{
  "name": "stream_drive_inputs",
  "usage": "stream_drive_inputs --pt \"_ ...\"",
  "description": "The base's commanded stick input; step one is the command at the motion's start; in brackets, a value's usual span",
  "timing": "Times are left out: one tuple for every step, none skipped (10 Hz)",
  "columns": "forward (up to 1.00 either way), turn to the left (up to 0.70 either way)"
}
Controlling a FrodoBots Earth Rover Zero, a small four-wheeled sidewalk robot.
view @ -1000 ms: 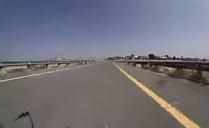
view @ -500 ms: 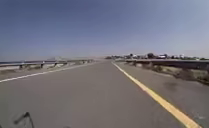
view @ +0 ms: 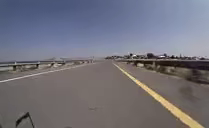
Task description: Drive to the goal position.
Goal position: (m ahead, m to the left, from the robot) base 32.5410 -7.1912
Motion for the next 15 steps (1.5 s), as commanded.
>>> stream_drive_inputs --pt "1.0 0.0" --pt "1.0 0.0" --pt "1.0 0.0" --pt "1.0 0.0" --pt "1.0 0.0" --pt "1.0 0.0" --pt "1.0 0.0" --pt "1.0 0.0" --pt "1.0 0.0" --pt "1.0 0.0" --pt "1.0 0.0" --pt "1.0 0.0" --pt "1.0 0.0" --pt "1.0 0.0" --pt "1.0 0.0"
